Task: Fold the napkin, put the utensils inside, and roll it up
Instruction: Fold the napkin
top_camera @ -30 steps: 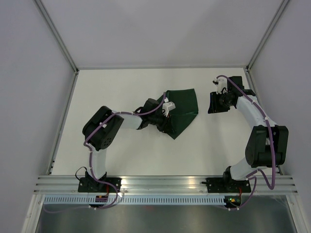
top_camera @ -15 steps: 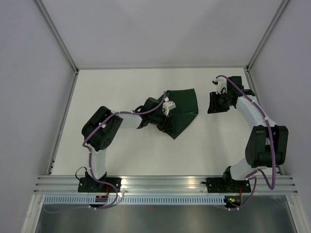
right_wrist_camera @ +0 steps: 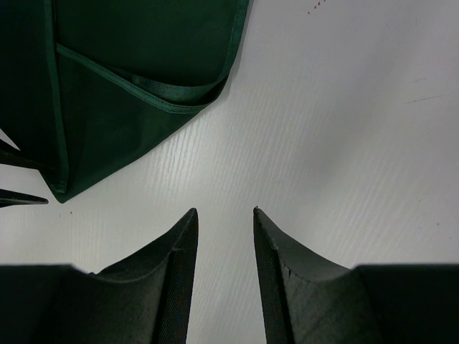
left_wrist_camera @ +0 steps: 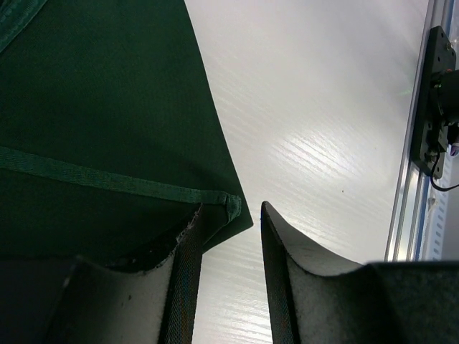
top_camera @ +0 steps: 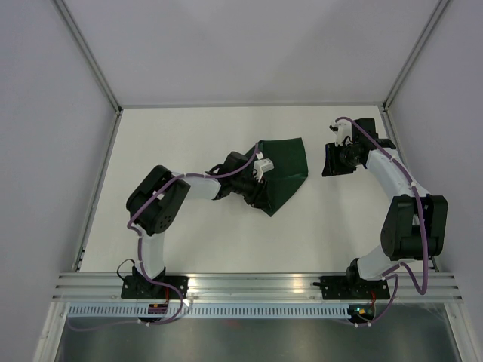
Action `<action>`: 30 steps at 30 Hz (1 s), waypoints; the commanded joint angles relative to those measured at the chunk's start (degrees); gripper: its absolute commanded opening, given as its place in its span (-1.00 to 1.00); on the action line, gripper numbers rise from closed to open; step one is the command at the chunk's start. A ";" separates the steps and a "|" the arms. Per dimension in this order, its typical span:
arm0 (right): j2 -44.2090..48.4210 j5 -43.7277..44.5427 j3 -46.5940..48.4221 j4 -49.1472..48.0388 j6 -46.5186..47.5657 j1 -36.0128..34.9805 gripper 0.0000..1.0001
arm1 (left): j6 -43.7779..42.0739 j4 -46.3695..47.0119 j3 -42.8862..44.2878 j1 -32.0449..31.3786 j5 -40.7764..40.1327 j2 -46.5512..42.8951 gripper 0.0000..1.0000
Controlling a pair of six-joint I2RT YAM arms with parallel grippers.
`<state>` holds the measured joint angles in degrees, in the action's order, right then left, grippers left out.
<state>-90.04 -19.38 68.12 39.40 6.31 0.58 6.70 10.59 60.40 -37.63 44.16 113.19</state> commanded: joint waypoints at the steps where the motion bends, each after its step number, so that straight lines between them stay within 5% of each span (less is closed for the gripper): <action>1: 0.13 1.09 0.17 -1.08 0.20 -0.23 -0.15 | -1.34 2.23 0.16 -0.34 1.72 -3.75 -0.16; 10: -0.66 2.15 0.35 -1.43 -0.33 -2.60 -0.15 | 1.56 2.77 2.09 1.32 -7.85 -10.26 -0.09; 17: -4.35 3.99 1.22 -1.43 -0.50 -3.83 -0.17 | 7.71 2.59 1.91 7.21 -23.39 -13.86 -0.08; 30: -12.70 6.89 2.72 -3.45 -5.60 -8.30 -0.21 | 10.79 -13.05 13.94 16.00 -37.66 -6.05 -0.53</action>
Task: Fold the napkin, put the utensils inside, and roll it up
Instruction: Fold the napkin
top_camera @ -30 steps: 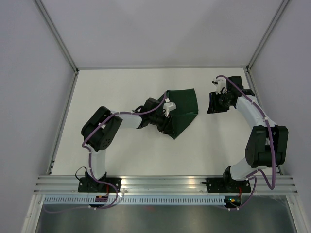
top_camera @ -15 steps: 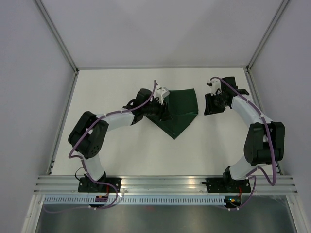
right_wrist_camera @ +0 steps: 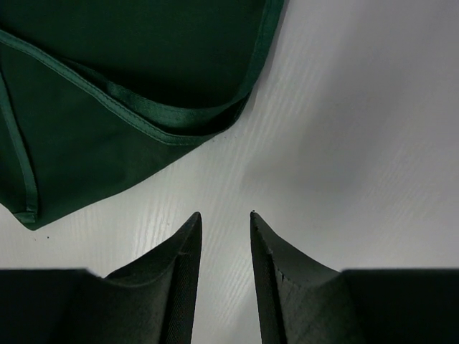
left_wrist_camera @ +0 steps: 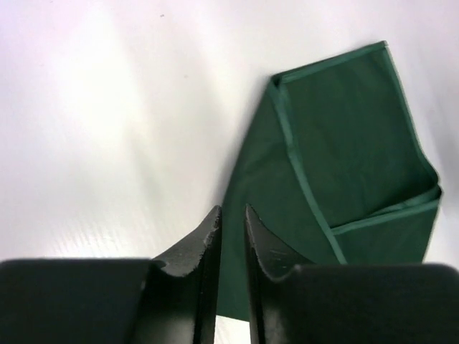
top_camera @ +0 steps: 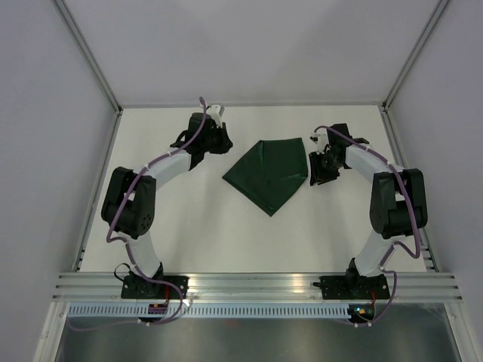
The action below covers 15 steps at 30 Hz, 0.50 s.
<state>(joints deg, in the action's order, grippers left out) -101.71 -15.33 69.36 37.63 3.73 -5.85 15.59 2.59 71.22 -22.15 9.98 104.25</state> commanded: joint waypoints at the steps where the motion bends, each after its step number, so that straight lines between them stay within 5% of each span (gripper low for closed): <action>1: -1.99 3.29 1.65 -2.29 -3.28 -2.32 -0.22 | 1.81 -5.40 3.57 0.53 -3.39 4.37 -0.56; 15: -8.06 6.10 3.50 -2.91 -3.46 -3.65 -0.25 | 5.41 -6.37 5.16 0.71 -0.22 11.06 -0.76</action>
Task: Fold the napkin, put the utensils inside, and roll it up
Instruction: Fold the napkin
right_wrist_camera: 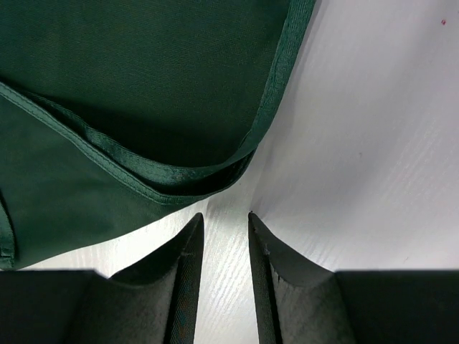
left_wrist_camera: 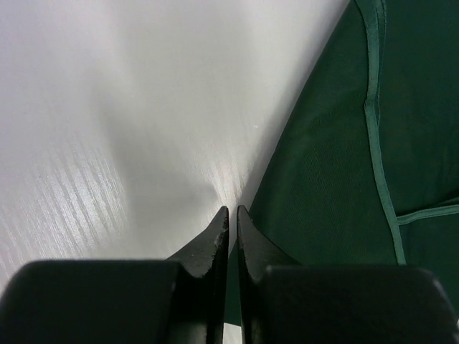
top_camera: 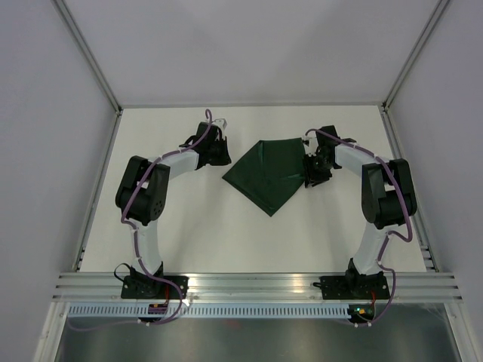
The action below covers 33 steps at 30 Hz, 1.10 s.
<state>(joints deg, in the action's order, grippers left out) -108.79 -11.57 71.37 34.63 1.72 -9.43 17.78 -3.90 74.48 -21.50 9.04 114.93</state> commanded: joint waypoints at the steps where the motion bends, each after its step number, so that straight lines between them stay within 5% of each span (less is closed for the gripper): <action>1: -1.24 2.34 1.84 0.08 -1.54 -0.06 -0.24 | 3.66 0.30 1.73 0.05 0.72 0.38 -0.77; 33: -12.49 5.95 15.89 1.75 -0.49 -0.32 -0.24 | 14.91 9.43 -16.72 -5.75 -2.62 -8.31 -0.85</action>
<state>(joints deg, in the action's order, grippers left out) -118.13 -9.45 84.68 35.00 1.72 -9.54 28.75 4.34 60.99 -25.82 7.94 109.84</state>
